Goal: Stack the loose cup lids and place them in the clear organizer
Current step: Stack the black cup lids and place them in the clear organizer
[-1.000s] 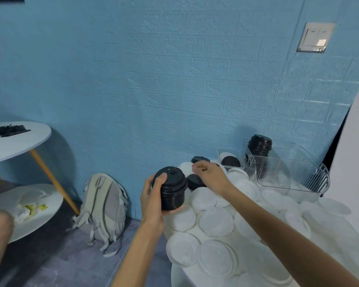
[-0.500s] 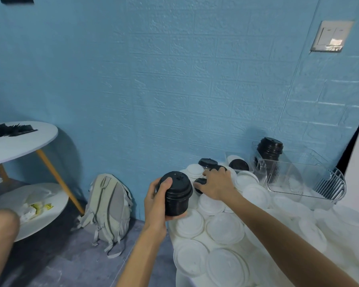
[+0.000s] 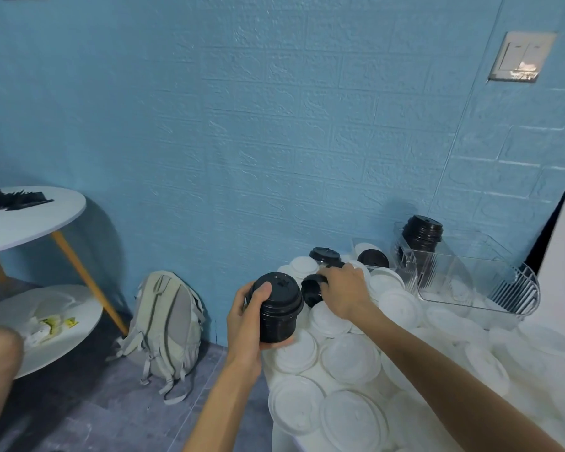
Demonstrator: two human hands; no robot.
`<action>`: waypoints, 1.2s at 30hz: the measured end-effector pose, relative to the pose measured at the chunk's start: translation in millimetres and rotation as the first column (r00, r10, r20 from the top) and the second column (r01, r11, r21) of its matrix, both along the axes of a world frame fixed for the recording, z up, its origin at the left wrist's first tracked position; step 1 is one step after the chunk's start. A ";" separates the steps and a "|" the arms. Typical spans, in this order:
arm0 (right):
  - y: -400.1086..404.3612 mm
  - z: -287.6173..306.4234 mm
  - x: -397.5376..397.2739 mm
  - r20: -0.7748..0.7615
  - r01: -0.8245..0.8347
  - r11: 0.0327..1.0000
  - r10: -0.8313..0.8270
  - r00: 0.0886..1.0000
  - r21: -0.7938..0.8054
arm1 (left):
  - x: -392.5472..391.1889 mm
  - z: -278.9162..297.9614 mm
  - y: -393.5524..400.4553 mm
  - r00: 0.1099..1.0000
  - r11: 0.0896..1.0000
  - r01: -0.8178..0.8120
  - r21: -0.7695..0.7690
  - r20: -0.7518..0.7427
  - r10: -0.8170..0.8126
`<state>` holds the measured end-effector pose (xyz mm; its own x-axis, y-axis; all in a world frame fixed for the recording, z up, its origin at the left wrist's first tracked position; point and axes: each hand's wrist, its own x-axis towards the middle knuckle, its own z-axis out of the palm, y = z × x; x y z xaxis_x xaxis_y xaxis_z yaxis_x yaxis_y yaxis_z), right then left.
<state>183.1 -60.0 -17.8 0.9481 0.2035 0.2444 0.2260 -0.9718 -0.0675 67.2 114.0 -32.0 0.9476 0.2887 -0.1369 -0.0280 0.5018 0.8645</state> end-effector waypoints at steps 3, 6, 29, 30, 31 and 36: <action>-4.3 6.2 -4.9 0.079 -0.023 0.994 0.014 0.997 0.110 | -1.2 2.0 -4.6 1.000 1.000 -0.001 0.026 0.008 0.001; -5.3 18.6 -17.8 0.162 -0.137 0.922 0.083 0.983 0.362 | -1.3 4.9 -10.4 1.000 0.999 0.014 0.031 0.015 -0.015; 14.6 43.4 -105.2 -0.013 -0.012 0.060 0.389 0.921 0.998 | -19.3 30.1 -44.3 0.993 0.997 0.077 0.027 0.089 -0.079; 16.5 44.0 -106.0 -0.048 0.053 0.000 0.406 0.912 0.999 | -19.3 30.7 -46.1 0.992 0.997 0.075 0.030 0.097 -0.078; 19.0 43.6 -106.6 -0.078 0.108 -0.046 0.425 0.902 0.993 | -18.9 31.2 -47.7 0.992 0.997 0.069 0.038 0.106 -0.073; 21.9 43.3 -111.6 -0.143 0.161 -0.014 0.392 0.909 0.987 | -19.9 31.6 -52.9 0.989 0.981 0.051 0.189 0.129 -0.077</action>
